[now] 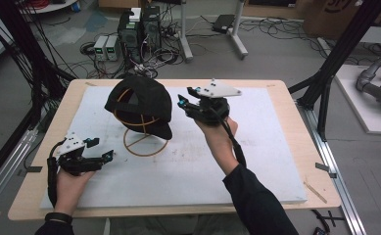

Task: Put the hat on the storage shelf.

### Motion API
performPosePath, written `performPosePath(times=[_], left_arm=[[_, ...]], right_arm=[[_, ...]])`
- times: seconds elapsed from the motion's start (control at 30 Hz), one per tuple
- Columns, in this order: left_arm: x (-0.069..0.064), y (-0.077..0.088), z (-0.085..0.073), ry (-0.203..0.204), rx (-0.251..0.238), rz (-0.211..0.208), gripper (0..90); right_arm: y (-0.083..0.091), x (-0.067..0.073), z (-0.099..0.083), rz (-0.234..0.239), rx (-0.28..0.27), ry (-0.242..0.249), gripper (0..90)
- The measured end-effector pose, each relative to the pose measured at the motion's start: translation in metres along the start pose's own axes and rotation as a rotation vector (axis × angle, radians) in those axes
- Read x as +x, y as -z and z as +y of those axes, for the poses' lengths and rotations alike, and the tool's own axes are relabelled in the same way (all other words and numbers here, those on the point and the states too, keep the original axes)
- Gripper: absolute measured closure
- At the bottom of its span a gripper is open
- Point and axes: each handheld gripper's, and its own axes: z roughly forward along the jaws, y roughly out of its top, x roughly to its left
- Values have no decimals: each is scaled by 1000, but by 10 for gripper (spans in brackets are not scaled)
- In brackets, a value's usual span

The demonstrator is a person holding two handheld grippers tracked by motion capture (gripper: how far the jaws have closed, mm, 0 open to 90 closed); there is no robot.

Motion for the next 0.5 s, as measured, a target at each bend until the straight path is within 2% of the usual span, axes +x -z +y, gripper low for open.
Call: performPosePath(times=[0.17,0.33,0.4,0.43,0.5], left_arm=[[0,0,1,-2,-13,1,223],[0,0,3,3,-26,12,189],[1,1,3,7,-32,15,170],[1,1,3,9,-37,17,164],[1,2,3,11,-43,22,160]], right_arm=[[24,-22,-22,-20,8,-31,503],[48,-43,-49,-28,15,-87,390],[57,-52,-61,-22,25,-110,360],[66,-58,-73,-21,28,-130,325],[70,-61,-80,-24,35,-141,309]])
